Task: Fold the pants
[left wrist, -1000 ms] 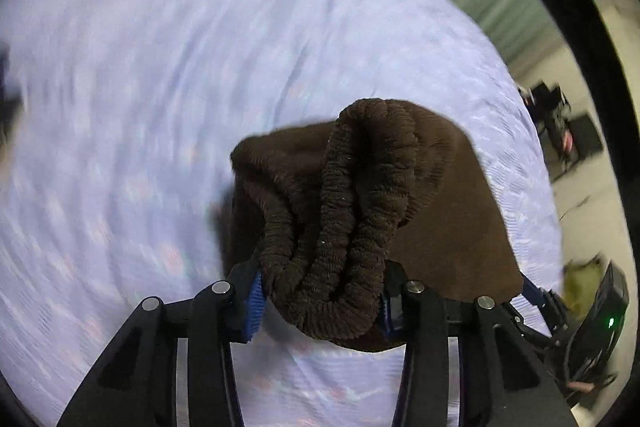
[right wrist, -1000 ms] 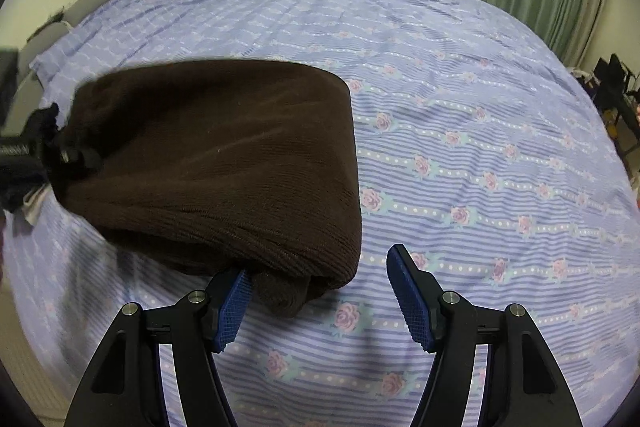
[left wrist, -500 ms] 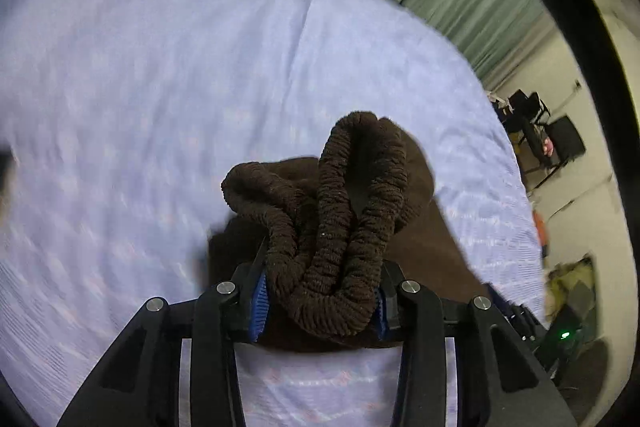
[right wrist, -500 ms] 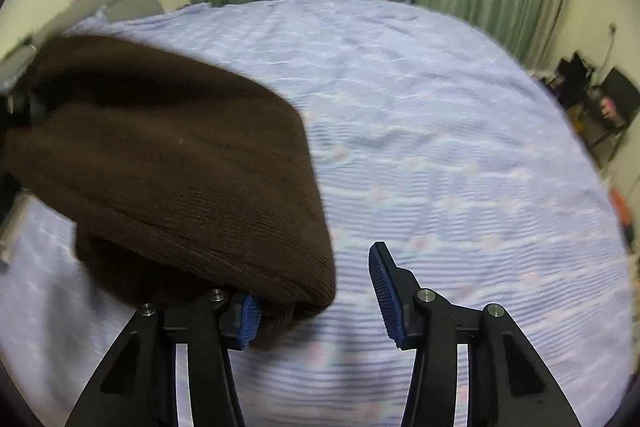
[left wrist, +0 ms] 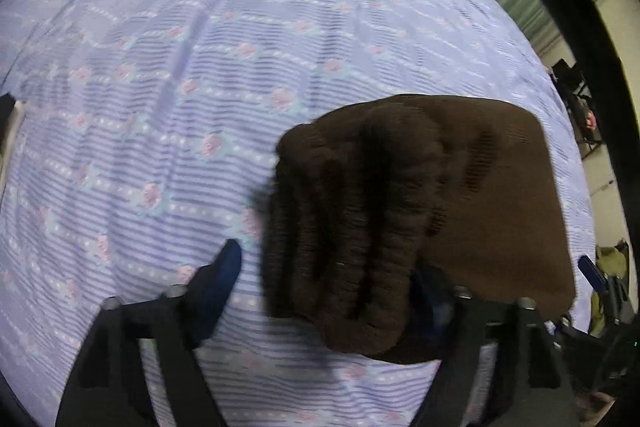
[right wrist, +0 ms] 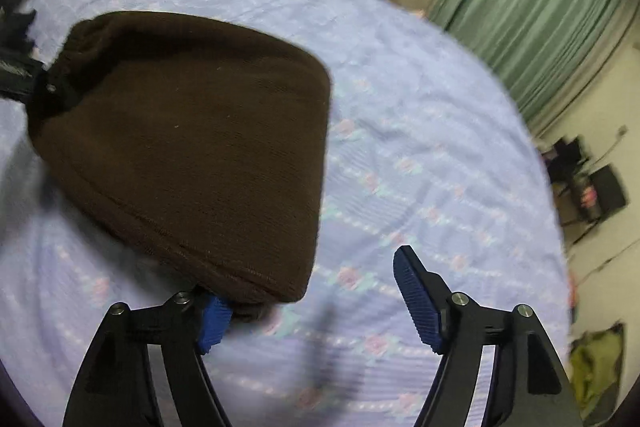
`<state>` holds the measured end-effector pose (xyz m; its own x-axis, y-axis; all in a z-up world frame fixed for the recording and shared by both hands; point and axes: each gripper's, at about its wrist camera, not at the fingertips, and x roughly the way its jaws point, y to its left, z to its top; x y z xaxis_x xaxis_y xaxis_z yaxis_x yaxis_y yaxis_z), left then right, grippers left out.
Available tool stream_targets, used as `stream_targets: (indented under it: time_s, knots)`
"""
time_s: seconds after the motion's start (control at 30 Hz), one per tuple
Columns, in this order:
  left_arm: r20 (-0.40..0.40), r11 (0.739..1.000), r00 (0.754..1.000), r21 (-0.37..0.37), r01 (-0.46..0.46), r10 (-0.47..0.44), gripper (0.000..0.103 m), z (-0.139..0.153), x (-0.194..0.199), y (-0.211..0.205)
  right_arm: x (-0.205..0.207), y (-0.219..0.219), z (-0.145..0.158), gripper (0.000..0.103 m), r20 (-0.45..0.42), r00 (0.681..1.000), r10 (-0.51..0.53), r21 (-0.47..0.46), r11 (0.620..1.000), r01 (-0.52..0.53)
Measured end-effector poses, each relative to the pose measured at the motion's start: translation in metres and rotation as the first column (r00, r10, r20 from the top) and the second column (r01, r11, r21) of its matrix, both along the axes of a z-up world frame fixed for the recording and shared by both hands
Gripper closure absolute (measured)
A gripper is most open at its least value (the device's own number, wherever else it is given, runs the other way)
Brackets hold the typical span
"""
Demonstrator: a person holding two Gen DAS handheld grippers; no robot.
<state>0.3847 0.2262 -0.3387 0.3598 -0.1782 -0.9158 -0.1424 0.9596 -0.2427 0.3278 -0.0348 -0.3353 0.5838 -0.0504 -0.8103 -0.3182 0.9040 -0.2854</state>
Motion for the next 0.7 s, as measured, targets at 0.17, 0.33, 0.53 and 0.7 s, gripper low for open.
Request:
stream_targets:
  time_s: [0.17, 0.33, 0.53, 0.7]
  knots:
    - [0.013, 0.994, 0.998, 0.100, 0.052, -0.054, 0.010, 0.014, -0.003, -0.008, -0.018, 0.001, 0.031, 0.030, -0.112, 0.993, 0.036, 0.108, 0.994, -0.024]
    - [0.081, 0.973, 0.983, 0.177, 0.149, -0.166, 0.011, 0.055, -0.010, -0.030, -0.018, -0.018, 0.071, 0.030, -0.005, 0.999, -0.048, 0.203, 0.978, 0.048]
    - [0.186, 0.989, 0.977, 0.126, 0.082, -0.104, 0.001, 0.088, -0.008, -0.013, 0.025, -0.046, 0.075, 0.030, 0.023, 0.982, -0.187, 0.362, 0.917, 0.166]
    - [0.176, 1.000, 0.984, -0.003, 0.012, -0.011, 0.002, 0.068, 0.011, -0.014, 0.056, -0.057, 0.041, 0.030, -0.043, 0.976, -0.215, 0.461, 0.862, 0.210]
